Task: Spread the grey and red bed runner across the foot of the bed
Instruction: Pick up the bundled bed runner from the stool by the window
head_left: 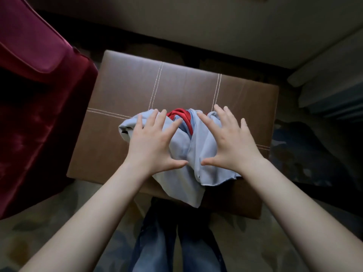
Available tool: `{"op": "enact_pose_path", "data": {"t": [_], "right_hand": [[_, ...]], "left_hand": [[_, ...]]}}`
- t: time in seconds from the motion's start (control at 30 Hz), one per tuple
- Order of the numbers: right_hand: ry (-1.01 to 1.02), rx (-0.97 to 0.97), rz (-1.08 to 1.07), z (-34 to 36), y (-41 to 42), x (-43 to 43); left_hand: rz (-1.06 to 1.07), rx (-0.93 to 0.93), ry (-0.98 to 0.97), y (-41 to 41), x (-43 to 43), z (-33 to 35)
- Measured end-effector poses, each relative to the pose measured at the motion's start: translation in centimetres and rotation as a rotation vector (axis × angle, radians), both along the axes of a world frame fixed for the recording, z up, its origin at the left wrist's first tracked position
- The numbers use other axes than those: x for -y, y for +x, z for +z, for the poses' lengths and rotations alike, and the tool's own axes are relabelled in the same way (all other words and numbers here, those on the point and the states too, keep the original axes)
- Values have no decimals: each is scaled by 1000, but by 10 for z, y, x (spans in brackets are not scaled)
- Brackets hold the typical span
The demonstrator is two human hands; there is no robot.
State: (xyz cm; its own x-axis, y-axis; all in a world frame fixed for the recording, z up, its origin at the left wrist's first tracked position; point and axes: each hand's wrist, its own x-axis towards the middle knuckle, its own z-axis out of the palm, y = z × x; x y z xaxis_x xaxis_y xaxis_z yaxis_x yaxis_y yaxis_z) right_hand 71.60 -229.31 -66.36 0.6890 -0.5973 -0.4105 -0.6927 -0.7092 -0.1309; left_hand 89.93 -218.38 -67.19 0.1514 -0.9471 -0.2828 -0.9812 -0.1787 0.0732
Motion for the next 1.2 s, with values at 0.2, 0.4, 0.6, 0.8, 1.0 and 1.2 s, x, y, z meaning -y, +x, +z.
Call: {"op": "enact_pose_path", "data": {"t": [0.2, 0.4, 0.6, 0.8, 1.0, 1.2], "right_hand": [[137, -78, -45, -71, 9, 5], [138, -102, -42, -110, 28, 2], [70, -130, -67, -133, 41, 9], [25, -51, -47, -144, 46, 16], [48, 62, -46, -136, 43, 16], [43, 106, -60, -99, 32, 15]], "left_hand": [[-42, 23, 138, 3, 4, -75], [-136, 69, 116, 23, 8, -106], [-94, 106, 118, 32, 17, -124], [-52, 66, 80, 30, 23, -135], [-30, -30, -123, 22, 21, -128], [-109, -23, -215, 19, 19, -88]]}}
